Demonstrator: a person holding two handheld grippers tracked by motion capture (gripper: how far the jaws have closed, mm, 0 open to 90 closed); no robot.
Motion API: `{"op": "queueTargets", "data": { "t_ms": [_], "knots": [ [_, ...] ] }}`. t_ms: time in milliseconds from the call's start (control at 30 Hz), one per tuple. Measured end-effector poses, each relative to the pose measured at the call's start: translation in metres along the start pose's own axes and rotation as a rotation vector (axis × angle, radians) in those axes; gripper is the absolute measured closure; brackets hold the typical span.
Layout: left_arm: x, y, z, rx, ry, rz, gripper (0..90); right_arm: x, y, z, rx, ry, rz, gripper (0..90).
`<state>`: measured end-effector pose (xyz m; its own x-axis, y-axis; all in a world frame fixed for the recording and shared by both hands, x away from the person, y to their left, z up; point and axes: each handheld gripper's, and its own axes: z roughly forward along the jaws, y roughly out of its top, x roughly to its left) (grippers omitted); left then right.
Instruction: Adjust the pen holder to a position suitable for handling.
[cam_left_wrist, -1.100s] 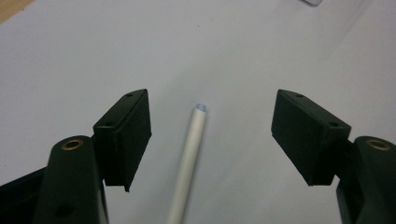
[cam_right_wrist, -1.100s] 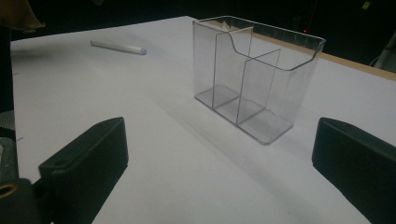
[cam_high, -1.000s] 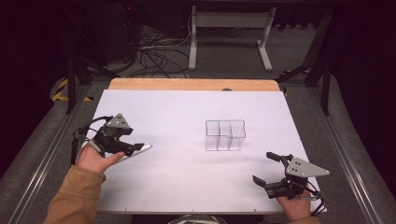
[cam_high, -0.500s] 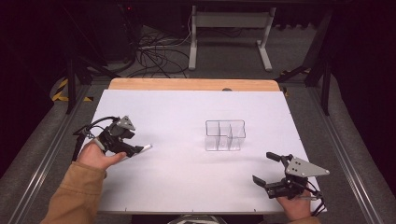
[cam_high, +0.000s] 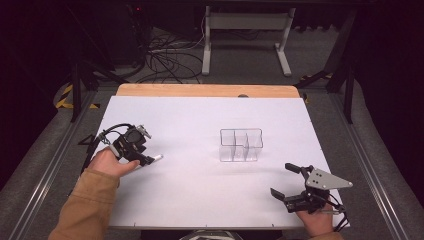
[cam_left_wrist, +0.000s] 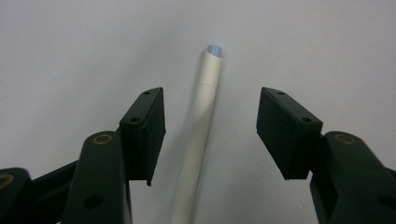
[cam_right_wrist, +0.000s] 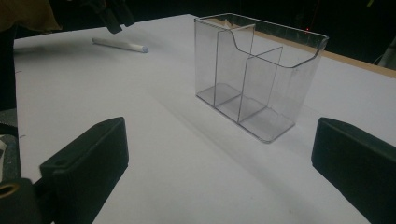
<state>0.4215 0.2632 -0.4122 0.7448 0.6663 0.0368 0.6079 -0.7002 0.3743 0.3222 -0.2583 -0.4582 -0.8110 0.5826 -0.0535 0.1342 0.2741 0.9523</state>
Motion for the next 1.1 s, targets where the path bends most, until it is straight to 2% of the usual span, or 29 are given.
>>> {"op": "queueTargets", "data": {
  "t_ms": [100,167,267,400,500,733,933,1100],
  "knots": [
    [0.0,0.001,0.004,0.018,0.012,0.009,47.0,0.0,0.0,0.0,0.002,-0.001,0.0,4.3],
    [0.001,0.002,0.006,0.031,0.031,0.034,49.2,0.0,0.0,0.0,0.002,0.001,-0.001,4.4],
    [0.0,0.002,0.009,0.053,0.04,0.047,52.2,0.0,0.0,0.0,0.004,0.002,-0.001,4.4],
    [0.0,0.003,0.013,0.081,0.056,0.052,54.6,0.0,0.0,0.0,0.005,0.004,-0.001,4.4],
    [0.0,0.004,0.016,0.113,0.06,0.073,55.7,0.0,0.0,0.0,0.004,0.003,0.0,4.4],
    [-0.001,0.004,0.021,0.145,0.08,0.093,63.1,0.0,0.0,0.0,0.0,0.015,-0.001,4.3],
    [-0.002,0.004,0.026,0.184,0.06,0.122,69.6,0.0,0.0,0.0,0.0,0.022,-0.001,4.2],
    [-0.004,0.004,0.031,0.212,0.065,0.15,76.4,0.0,0.0,0.0,-0.002,0.026,-0.001,4.2]
  ]
}}
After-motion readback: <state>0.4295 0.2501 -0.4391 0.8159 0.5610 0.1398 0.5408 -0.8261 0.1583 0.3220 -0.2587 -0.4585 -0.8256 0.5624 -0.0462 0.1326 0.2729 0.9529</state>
